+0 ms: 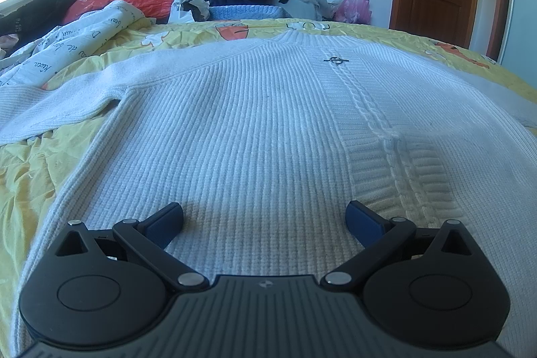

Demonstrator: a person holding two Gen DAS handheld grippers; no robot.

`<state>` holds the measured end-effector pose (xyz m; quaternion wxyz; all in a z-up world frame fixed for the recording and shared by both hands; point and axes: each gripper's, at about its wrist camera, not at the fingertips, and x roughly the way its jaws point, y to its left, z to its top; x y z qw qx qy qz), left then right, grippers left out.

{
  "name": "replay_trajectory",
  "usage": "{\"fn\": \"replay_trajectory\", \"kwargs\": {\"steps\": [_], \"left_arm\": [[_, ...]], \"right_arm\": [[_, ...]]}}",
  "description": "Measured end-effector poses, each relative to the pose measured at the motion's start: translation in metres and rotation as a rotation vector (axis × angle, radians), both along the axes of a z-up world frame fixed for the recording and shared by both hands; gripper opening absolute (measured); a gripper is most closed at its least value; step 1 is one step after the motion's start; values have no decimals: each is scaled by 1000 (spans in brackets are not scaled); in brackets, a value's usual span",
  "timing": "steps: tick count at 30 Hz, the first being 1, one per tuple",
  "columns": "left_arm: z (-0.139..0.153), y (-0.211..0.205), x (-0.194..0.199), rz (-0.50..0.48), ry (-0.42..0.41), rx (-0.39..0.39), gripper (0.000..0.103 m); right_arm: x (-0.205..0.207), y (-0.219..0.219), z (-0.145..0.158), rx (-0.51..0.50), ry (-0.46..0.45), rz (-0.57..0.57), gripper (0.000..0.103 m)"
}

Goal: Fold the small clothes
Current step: 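Grasp the white sweater's sleeve cuff with the right gripper and lift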

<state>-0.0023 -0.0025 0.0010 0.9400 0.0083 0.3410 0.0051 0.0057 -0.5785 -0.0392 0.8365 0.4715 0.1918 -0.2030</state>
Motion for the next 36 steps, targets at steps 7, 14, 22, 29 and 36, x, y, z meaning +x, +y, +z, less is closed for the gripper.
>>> {"fn": "replay_trajectory", "kwargs": {"steps": [7, 14, 22, 29, 36], "left_arm": [[0, 0, 0, -1, 0, 0, 103], [0, 0, 0, -1, 0, -2, 103], [0, 0, 0, -1, -1, -2, 103], [0, -1, 0, -2, -2, -5, 103], [0, -2, 0, -4, -3, -8, 103]], "right_arm": [[20, -34, -36, 81, -53, -72, 76], [61, -40, -27, -45, 59, -70, 14], [49, 28, 35, -212, -118, 45, 14], [72, 212, 83, -349, -304, 530, 14], [107, 362, 32, -457, -144, 809, 15]]}}
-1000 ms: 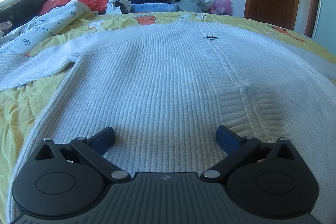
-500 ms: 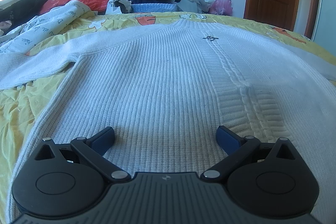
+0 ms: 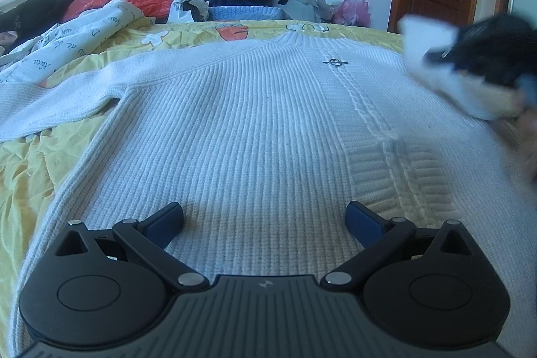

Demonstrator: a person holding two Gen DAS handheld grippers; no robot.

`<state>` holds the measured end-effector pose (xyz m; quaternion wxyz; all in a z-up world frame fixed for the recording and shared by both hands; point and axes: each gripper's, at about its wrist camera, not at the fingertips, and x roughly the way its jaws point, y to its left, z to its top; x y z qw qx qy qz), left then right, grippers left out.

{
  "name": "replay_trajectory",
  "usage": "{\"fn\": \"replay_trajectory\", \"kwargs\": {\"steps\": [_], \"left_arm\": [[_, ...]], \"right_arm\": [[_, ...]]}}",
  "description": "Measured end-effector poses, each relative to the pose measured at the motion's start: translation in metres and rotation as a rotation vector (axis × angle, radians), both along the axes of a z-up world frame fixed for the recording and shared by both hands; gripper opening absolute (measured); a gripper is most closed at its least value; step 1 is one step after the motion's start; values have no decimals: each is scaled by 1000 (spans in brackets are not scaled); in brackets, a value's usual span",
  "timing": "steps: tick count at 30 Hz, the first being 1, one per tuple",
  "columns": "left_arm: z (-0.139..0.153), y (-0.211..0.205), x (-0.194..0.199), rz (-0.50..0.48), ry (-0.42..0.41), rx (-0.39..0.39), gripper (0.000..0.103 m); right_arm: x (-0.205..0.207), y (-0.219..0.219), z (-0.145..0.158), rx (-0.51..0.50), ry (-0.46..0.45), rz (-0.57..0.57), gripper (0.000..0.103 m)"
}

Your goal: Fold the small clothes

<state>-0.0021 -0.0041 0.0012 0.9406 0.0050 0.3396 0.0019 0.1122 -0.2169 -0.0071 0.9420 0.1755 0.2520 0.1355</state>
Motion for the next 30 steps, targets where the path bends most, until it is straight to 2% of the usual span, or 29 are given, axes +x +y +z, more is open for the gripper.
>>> {"fn": "replay_trajectory", "kwargs": {"steps": [2, 3, 4, 6, 8, 10, 12, 15, 16, 18, 20, 22, 23, 24, 30], "left_arm": [[0, 0, 0, 0, 0, 0, 103], [0, 0, 0, 0, 0, 0, 103], [0, 0, 0, 0, 0, 0, 103], [0, 0, 0, 1, 1, -3, 103], [2, 0, 1, 4, 9, 1, 103], [8, -1, 6, 17, 30, -2, 103], [19, 4, 17, 8, 42, -90, 103], [44, 8, 44, -51, 7, -355, 103], [47, 9, 59, -79, 18, -447, 103], [44, 8, 90, -133, 75, -630, 103], [29, 0, 132, -179, 198, -782, 103], [7, -8, 165, -134, 332, -850, 103], [-1, -12, 175, -110, 364, -880, 103], [-2, -14, 178, -110, 336, -901, 103], [-5, -35, 209, -115, 389, -937, 103]], "right_arm": [[-3, 20, -13, -72, 38, -11, 23], [-6, 27, -16, -84, 60, -27, 33], [-6, 24, -21, -76, 70, -26, 37], [-24, 26, -24, -34, 56, 5, 53], [-35, 15, -18, -12, 49, -1, 57], [-56, -8, -15, 56, 33, 1, 57], [-66, -30, -18, 137, 42, -18, 58], [-79, -48, -30, 179, 61, -56, 62], [-81, -51, -37, 189, 74, -69, 62], [-81, -58, -44, 260, 90, -82, 64], [-80, -59, -47, 276, 78, -74, 66], [-79, -61, -50, 295, 83, -69, 66], [-80, -63, -51, 306, 83, -68, 66], [-81, -63, -52, 314, 81, -67, 66], [-80, -65, -53, 343, 75, -53, 71]]}}
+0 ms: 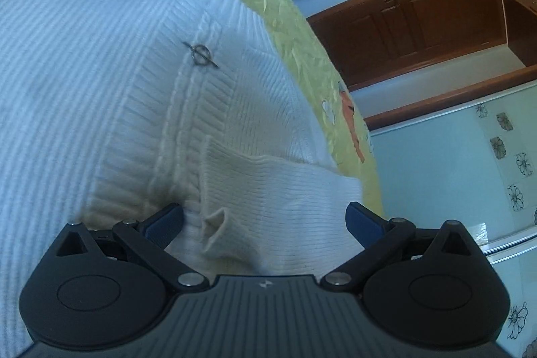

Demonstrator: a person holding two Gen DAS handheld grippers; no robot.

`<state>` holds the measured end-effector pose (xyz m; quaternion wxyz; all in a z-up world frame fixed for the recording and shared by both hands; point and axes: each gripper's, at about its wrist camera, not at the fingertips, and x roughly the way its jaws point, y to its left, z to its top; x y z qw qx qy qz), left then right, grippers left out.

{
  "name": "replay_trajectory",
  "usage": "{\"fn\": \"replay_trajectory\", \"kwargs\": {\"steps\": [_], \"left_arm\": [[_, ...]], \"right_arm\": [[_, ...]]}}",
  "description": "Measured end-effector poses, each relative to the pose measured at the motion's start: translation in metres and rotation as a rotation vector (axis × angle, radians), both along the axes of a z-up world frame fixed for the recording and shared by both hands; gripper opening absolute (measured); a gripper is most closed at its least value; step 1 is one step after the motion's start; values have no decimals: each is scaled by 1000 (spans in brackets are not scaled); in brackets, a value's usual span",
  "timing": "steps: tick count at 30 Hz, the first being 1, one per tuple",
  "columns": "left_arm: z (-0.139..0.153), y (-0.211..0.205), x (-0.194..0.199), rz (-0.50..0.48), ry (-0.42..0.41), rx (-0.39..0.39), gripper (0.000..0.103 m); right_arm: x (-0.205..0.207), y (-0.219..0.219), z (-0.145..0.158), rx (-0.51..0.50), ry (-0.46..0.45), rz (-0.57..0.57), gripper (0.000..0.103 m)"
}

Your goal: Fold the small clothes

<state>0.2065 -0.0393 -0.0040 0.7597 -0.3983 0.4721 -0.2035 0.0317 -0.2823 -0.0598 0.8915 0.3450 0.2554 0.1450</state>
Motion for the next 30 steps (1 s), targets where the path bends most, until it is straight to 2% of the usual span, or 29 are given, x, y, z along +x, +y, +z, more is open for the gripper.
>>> {"fn": "replay_trajectory", "kwargs": {"steps": [2, 7, 9, 11, 12, 15, 16, 17, 18, 19, 21, 23, 27, 30], "left_arm": [[2, -4, 3, -11, 0, 16, 103], [5, 0, -2, -65, -25, -31, 103], [3, -2, -2, -82, -32, -35, 99], [3, -5, 0, -81, -50, -51, 71], [2, -9, 3, -88, -45, -55, 66], [-2, -21, 9, -123, -16, 2, 65], [-1, -25, 8, -134, -25, 43, 54], [-1, -29, 8, -145, -39, 91, 28], [-1, -32, 8, -145, -39, 132, 17], [-3, -32, 7, -130, -31, 163, 10], [-6, -28, 6, -104, -33, 157, 9], [3, -26, -2, -81, -81, 204, 9], [36, -17, -21, -62, -229, 269, 9], [63, 5, -38, -55, -343, 343, 9]], "right_arm": [[-1, 0, 1, 5, -3, 3, 72], [0, -2, 0, 16, -6, 4, 73], [0, -1, 0, 15, -7, 5, 74], [0, -1, 1, 11, -7, 7, 74], [1, -2, 0, 11, -7, 7, 74], [1, -2, 0, 11, -8, 7, 74], [1, -2, 0, 12, -8, 8, 74], [1, -3, 0, 16, -10, 8, 75], [2, -3, -1, 19, -10, 8, 75], [2, -4, -2, 23, -11, 8, 75], [2, -5, -2, 32, -12, 9, 75], [2, -5, -2, 34, -13, 10, 75], [2, -5, -2, 32, -13, 10, 75], [2, -4, -2, 29, -13, 11, 75]]}}
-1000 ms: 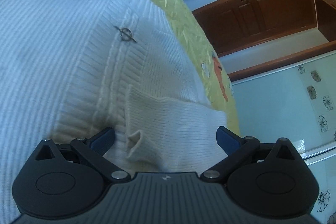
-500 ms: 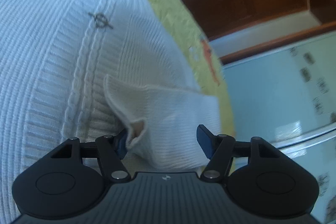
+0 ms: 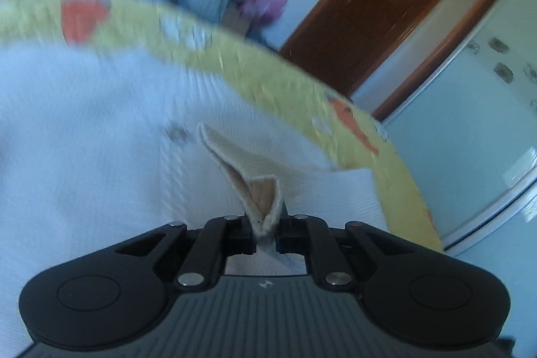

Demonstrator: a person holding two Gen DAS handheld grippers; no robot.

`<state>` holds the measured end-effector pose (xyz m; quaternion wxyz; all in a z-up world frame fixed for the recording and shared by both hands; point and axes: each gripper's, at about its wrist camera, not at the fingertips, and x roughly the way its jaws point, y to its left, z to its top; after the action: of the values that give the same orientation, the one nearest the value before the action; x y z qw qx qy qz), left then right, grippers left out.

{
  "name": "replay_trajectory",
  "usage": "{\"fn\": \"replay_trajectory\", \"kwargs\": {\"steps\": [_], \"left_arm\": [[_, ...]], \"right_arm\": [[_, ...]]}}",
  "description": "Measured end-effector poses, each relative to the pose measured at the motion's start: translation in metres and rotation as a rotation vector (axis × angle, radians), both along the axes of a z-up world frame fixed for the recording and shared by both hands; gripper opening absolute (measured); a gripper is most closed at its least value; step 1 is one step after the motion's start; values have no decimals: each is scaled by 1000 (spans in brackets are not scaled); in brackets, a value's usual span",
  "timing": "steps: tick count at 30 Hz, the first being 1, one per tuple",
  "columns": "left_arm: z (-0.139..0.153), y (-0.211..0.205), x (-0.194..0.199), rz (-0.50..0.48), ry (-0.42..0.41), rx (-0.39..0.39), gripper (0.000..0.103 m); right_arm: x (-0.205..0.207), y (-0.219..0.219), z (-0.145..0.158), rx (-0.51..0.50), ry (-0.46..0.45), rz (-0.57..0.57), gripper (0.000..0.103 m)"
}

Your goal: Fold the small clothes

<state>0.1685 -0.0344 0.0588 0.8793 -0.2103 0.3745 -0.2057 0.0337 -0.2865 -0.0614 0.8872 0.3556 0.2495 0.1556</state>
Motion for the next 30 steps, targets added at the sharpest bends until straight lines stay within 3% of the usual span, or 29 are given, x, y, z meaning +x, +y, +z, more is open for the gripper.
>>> {"fn": "replay_trajectory", "kwargs": {"steps": [4, 7, 9, 14, 17, 19, 22, 24, 25, 26, 28, 30], "left_arm": [[17, 48, -13, 78, -95, 138, 9], [7, 96, -9, 182, -63, 171, 9], [-3, 125, -10, 231, -14, 148, 9], [-32, 138, -14, 249, 40, 185, 9], [-45, 129, -17, 230, 64, 257, 11], [-48, 128, -27, 253, 37, 257, 15], [-42, 127, -57, 366, -21, 247, 34], [-36, 119, -86, 432, -144, 281, 57], [-34, 116, -97, 446, -206, 296, 82], [-31, 111, -110, 448, -293, 304, 93], [-28, 98, -121, 394, -419, 323, 93], [-29, 85, -104, 309, -383, 355, 93]], "right_arm": [[0, 0, 0, -3, 0, 1, 75], [0, 1, 1, -11, 2, 3, 76], [0, 2, 1, -18, 3, 4, 76], [0, 4, 3, -33, 6, 5, 76], [1, 4, 3, -43, 8, 7, 76], [1, 5, 4, -51, 9, 8, 75], [-2, 15, 15, -144, 28, -4, 71], [-12, 26, 34, -244, -36, -13, 69], [-16, 29, 45, -264, -95, -11, 69], [-15, 32, 58, -291, -150, -5, 70], [4, 40, 77, -364, -198, 28, 74], [40, 49, 86, -434, -184, 73, 77]]}}
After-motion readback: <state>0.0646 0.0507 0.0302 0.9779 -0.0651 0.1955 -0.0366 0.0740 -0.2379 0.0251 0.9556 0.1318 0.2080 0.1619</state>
